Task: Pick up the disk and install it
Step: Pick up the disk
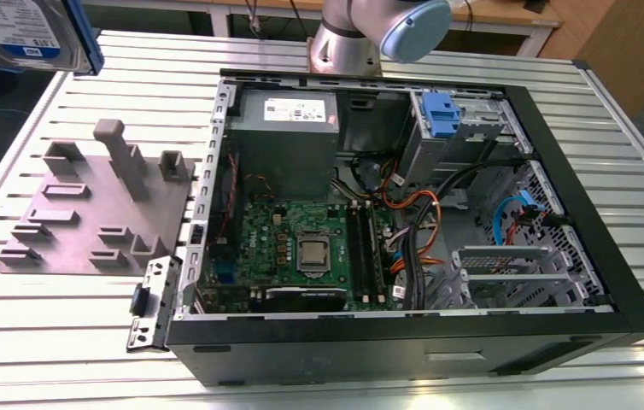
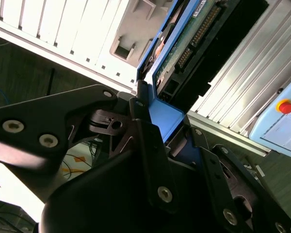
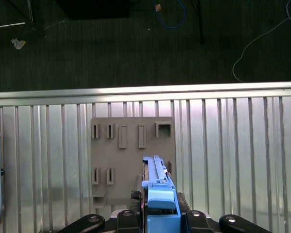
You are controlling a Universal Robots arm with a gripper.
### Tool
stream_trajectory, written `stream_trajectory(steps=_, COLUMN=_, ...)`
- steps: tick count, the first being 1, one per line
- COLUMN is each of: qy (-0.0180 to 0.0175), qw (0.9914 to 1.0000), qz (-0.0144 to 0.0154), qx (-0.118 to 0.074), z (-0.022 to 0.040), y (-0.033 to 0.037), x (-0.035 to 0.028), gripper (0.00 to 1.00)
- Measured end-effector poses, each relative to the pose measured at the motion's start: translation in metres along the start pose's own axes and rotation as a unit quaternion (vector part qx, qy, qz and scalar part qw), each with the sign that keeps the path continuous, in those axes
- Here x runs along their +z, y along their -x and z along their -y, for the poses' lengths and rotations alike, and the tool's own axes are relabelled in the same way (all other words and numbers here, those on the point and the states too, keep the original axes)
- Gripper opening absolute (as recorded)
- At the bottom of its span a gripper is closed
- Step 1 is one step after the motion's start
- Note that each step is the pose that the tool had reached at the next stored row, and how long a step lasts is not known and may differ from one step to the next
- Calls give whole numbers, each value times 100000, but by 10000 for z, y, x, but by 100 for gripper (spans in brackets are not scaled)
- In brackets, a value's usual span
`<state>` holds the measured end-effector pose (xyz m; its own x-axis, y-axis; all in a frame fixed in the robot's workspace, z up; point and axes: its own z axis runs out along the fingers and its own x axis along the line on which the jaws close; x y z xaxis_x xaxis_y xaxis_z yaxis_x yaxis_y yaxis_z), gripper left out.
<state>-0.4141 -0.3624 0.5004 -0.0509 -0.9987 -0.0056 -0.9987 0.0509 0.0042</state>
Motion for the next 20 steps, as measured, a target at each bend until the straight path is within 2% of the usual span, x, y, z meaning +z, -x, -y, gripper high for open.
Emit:
stream_trajectory(steps=8, qy=8, qw=100000, qz=-3, qx=-3, z=23, y=-2, x=-1, gripper=36)
stream_trajectory(steps=13, qy=3, qw=100000, qz=-12, qx=-3, z=26, y=-56, x=-1, gripper=36)
stream_trajectory(steps=20, qy=-11, qw=100000, qz=-182, qx=-3, z=30, y=-134, x=-1, gripper=36)
